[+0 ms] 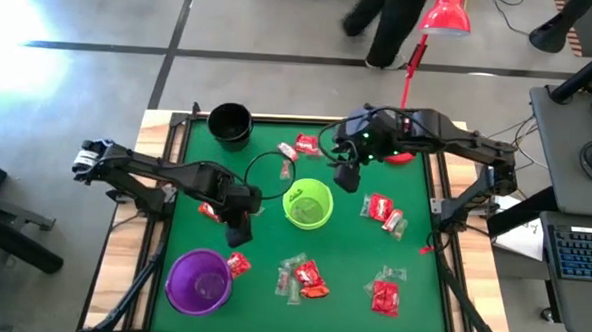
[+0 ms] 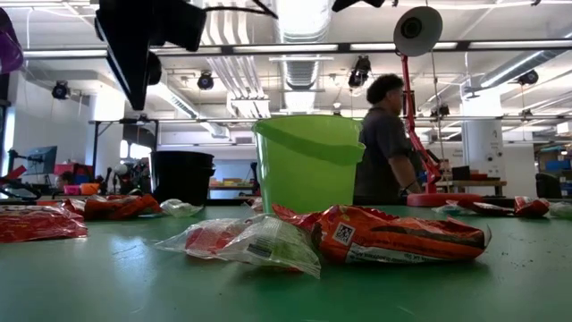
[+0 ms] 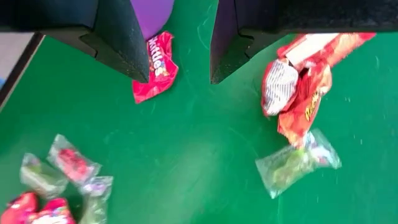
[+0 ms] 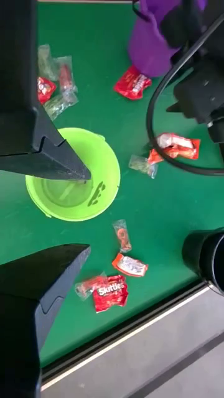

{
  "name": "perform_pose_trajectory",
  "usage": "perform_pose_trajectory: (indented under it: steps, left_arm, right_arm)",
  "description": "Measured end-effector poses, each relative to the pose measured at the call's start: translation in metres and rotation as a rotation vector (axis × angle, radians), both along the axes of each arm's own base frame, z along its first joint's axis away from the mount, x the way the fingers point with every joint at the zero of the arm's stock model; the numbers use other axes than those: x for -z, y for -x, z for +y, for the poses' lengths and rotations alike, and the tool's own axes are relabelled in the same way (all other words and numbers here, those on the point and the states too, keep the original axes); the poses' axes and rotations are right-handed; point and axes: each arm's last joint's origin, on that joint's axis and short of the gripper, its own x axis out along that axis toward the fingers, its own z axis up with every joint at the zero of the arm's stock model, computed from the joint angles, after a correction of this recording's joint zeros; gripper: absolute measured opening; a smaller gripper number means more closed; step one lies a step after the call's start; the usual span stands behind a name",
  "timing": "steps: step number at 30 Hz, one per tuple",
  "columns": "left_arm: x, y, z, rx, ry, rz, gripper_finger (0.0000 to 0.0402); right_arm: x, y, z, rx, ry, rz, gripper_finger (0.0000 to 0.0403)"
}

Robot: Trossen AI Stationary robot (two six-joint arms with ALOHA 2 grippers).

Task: Sort candy
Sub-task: Put the red candy into the violet bucket

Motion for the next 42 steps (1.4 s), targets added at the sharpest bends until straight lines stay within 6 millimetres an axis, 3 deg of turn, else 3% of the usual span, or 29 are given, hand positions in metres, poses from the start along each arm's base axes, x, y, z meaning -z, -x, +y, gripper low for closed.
perform_pose_trajectory:
  steps: [21, 42]
  left_arm:
    - [0.044, -0.029, -0.032, 0.031, 0.030, 0.136, 0.0153]
    - [0.062, -0.016, -0.046, -0.081, 0.109, 0.249, 0.0153]
  right_arm:
    - [0.004, 0.009, 0.000, 0.007, 0.015, 0.090, 0.0169]
    - [0.007, 0.013, 0.001, 0.055, -0.028, 0.138, 0.0169]
